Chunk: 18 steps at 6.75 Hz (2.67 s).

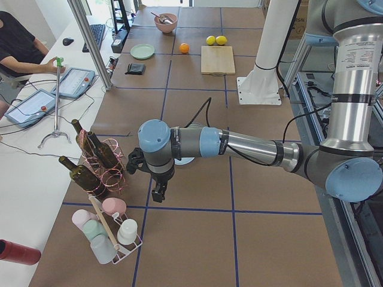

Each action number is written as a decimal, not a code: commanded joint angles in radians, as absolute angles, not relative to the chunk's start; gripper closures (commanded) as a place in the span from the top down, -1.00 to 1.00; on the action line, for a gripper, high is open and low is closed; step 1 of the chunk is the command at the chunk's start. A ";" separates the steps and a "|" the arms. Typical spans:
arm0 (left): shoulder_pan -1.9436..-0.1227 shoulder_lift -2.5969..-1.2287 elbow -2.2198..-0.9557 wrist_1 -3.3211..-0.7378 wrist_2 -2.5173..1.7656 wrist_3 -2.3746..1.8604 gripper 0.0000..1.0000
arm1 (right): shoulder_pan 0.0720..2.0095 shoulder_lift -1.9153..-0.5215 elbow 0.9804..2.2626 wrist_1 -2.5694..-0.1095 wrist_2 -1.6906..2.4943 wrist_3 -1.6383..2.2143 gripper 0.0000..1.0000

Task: Pick orange to plate
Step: 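Move the left gripper toward the white plate on the table, then grip the white plate rim with the left gripper and slide it toward the table center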

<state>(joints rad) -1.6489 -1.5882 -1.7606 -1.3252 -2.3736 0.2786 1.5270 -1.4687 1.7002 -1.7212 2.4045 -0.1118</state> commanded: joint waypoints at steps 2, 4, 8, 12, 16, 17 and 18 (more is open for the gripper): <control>-1.634 -1.601 -1.815 -1.319 -2.359 0.268 1.00 | 1.528 -1.491 1.720 -1.721 2.407 -0.110 1.00; -1.631 -1.600 -1.810 -1.328 -2.375 0.241 1.00 | 1.528 -1.491 1.727 -1.721 2.411 -0.110 1.00; -1.392 -1.580 -1.775 -1.607 -2.413 0.037 1.00 | 1.526 -1.502 1.738 -1.723 2.411 -0.110 1.00; -1.039 -1.577 -1.643 -2.101 -2.279 -0.687 1.00 | 1.525 -1.502 1.736 -1.723 2.418 -0.112 1.00; -0.959 -1.588 -1.540 -2.175 -2.252 -0.723 0.87 | 1.525 -1.502 1.736 -1.723 2.425 -0.112 1.00; -0.950 -1.589 -1.539 -2.175 -2.252 -0.724 0.68 | 1.525 -1.502 1.735 -1.723 2.425 -0.112 1.00; -0.940 -1.589 -1.531 -2.174 -2.252 -0.724 0.48 | 1.525 -1.502 1.736 -1.723 2.425 -0.112 1.00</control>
